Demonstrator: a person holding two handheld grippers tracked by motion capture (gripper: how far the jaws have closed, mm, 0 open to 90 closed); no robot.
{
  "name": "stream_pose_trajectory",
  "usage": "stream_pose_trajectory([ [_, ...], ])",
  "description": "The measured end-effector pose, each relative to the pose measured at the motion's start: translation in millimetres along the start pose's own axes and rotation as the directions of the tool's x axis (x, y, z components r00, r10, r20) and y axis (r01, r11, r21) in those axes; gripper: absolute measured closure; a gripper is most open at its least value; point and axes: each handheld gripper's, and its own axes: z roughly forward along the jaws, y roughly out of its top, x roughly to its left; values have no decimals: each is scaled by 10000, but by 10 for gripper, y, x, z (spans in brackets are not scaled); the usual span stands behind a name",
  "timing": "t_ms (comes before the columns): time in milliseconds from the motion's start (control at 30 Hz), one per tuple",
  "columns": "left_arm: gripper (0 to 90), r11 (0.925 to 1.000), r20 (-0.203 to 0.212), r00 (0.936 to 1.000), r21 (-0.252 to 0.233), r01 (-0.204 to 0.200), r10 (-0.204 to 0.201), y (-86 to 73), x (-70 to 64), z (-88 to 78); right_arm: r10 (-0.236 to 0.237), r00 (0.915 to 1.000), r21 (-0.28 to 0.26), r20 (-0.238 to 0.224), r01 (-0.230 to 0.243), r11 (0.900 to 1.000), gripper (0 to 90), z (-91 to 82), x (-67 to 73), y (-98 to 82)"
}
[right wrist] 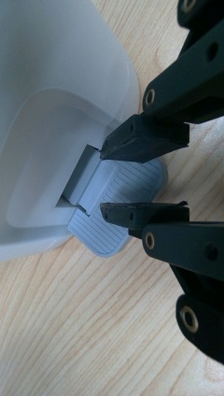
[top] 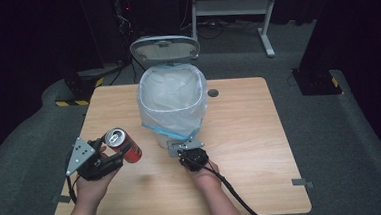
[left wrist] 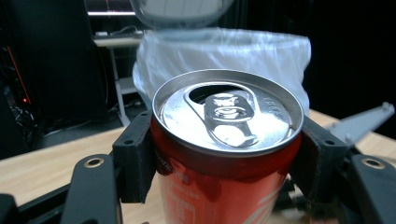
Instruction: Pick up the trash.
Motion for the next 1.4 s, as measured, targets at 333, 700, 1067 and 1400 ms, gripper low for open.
stream_pose_trajectory([
  [333,336,9978,-74,10000,-661,22,-27,325,57,50,-33,10000,-18,24,33,10000,678,0,2,-2],
  [700,336,9870,191,9998,-1608,-6,37,764,28,103,-25,10000,-16,2,25,10000,678,0,0,-2],
  [1067,336,9712,523,9985,-2381,-22,151,1233,-75,419,-8,10000,-20,-9,8,10000,678,1,0,-2],
  [1400,336,9710,370,9978,-2350,-445,547,1353,-227,886,-23,10000,-18,-24,23,10000,678,0,1,-4],
])
